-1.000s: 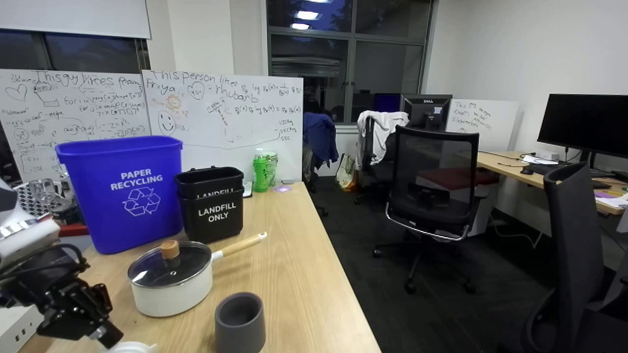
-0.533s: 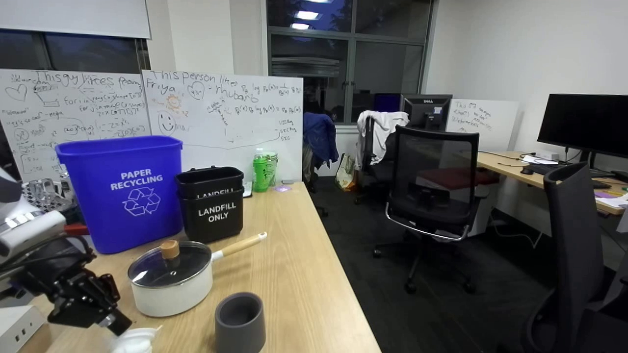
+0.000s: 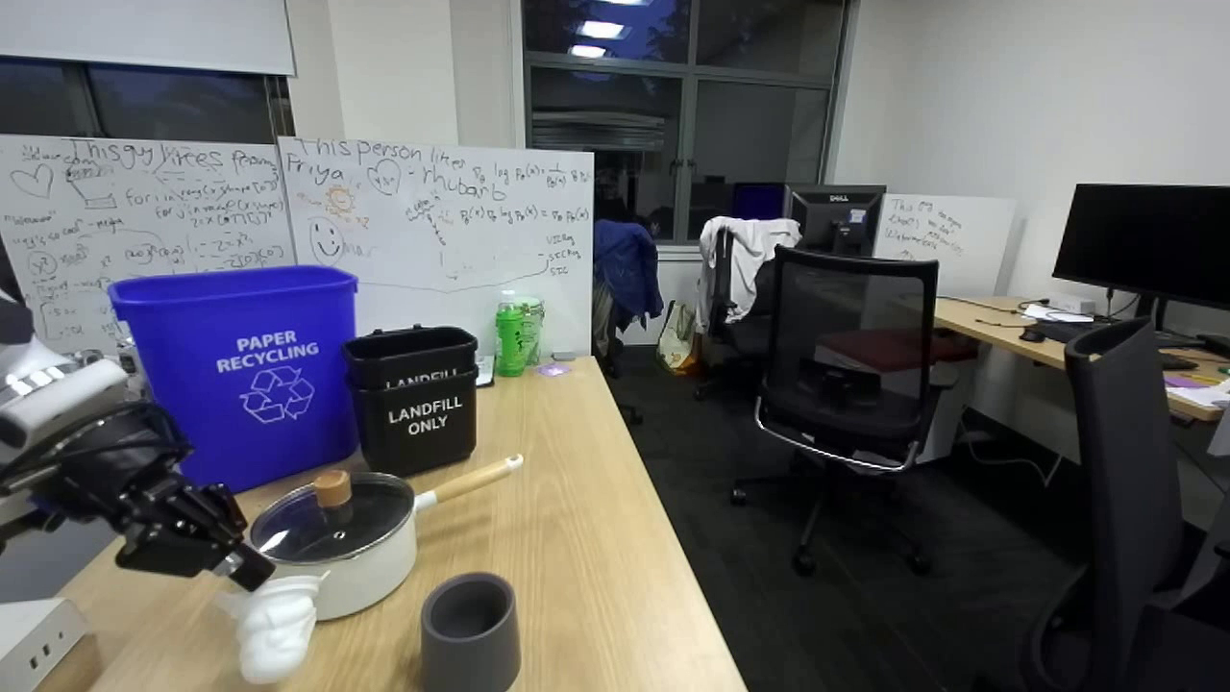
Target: Pick up the white object and put in the gray thing
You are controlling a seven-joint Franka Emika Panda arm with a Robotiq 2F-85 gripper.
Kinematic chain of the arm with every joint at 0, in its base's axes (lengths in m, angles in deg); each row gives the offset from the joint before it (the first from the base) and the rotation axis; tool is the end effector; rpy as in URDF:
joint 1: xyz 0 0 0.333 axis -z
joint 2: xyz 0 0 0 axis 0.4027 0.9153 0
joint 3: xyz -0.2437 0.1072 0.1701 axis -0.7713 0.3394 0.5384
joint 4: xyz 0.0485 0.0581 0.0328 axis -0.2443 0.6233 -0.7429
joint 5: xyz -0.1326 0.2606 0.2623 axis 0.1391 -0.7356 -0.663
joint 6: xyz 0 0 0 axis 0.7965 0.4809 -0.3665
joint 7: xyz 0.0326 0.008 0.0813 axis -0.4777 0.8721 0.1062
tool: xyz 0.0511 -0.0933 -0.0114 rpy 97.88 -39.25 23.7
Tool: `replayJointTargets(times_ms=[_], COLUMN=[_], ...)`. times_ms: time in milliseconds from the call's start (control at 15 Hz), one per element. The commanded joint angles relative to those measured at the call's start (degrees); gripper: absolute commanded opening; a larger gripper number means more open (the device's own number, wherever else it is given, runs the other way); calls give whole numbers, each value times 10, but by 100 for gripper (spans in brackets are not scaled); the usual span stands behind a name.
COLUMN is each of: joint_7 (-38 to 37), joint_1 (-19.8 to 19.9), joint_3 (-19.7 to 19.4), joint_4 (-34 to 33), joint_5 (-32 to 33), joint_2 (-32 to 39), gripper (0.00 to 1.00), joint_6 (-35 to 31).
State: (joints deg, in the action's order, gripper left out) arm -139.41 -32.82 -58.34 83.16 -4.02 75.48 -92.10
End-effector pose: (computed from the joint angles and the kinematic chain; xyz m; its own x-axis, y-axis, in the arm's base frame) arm 0.5214 0.0955 0.2186 0.5848 -0.5185 0.6238 -0.7763 -0.5808 0.2451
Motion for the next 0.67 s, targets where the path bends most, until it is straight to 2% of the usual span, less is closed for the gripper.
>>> replayJointTargets(times_ms=[0,600], joint_7=[-1,-14], joint_1=[4,28], joint_3=[3,-13], joint_4=[-9,-67], joint_5=[2,-41], joint_2=[-22,-41], gripper=[0,0], joint_6=[-8,-8])
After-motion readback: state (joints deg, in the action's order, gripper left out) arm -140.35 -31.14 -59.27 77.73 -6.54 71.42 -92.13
